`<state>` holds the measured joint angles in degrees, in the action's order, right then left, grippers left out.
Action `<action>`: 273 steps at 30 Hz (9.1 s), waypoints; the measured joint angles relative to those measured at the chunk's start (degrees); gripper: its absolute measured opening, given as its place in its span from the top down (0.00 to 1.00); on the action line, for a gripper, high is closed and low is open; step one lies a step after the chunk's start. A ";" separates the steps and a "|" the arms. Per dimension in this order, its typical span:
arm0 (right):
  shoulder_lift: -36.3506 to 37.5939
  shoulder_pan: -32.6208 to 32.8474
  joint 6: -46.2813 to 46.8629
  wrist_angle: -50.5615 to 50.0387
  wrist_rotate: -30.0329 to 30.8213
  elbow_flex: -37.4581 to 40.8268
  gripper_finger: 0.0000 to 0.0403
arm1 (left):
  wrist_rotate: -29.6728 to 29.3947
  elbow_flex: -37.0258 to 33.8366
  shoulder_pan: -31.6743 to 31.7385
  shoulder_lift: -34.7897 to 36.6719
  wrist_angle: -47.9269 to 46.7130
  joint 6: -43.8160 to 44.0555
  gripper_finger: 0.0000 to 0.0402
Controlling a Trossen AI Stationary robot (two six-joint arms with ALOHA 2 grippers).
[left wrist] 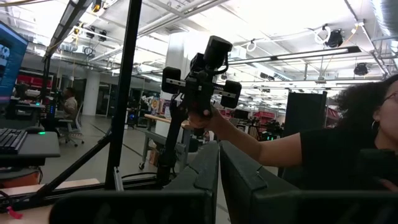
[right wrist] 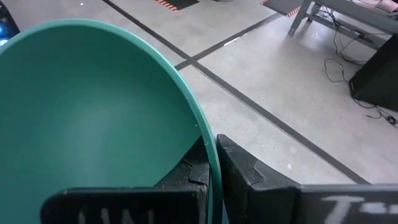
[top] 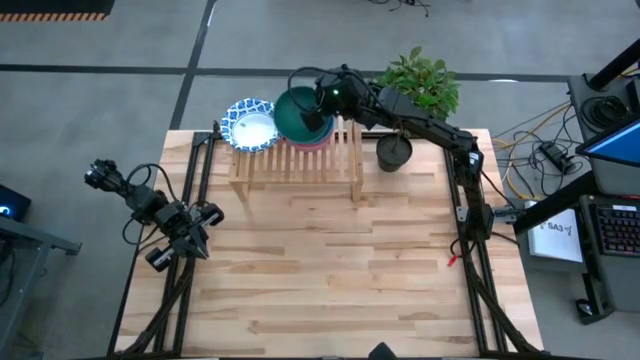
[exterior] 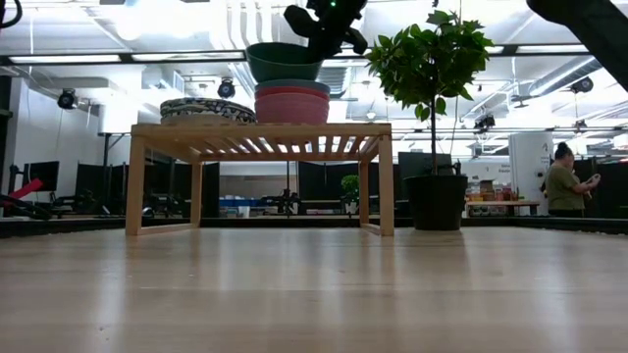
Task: Place and stack bowls onto a shelf
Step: Stack the dark green bowl on top of the blue bowl on the shelf, then return to Home Position
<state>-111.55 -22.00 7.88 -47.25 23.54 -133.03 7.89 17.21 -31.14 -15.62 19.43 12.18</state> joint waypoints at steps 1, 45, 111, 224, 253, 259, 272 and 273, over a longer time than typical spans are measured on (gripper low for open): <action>0.00 0.00 0.11 -0.09 0.14 0.00 0.97 | 0.00 0.00 0.00 0.00 0.01 0.00 1.00; 0.76 1.90 0.57 -0.43 1.74 -1.97 0.67 | 0.01 0.00 0.00 0.00 0.06 0.12 1.00; 40.29 31.81 -8.43 54.90 4.93 77.95 0.98 | -27.38 -2.29 0.02 -3.30 -5.25 -5.34 1.00; 109.15 28.22 -2.24 48.31 -20.16 132.23 0.98 | 0.15 -16.17 37.72 6.71 -16.91 -1.58 1.00; 109.15 28.22 -2.93 48.04 -20.01 132.10 0.98 | 0.19 -16.17 37.71 6.10 -16.90 -1.56 1.00; 109.15 28.22 -2.93 48.00 -19.96 132.06 0.98 | 0.19 -16.17 37.73 6.12 -16.88 -1.56 1.00; 109.15 28.22 -2.93 48.00 -19.99 132.06 0.98 | 0.19 -16.17 37.71 6.11 -16.90 -1.57 1.00; 109.15 28.23 -2.93 48.00 -19.99 132.06 0.98 | 0.19 -16.17 37.70 6.12 -16.89 -1.57 1.00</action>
<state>-2.39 6.23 4.95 0.75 3.55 -0.97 8.08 1.04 6.57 -9.50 2.54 10.61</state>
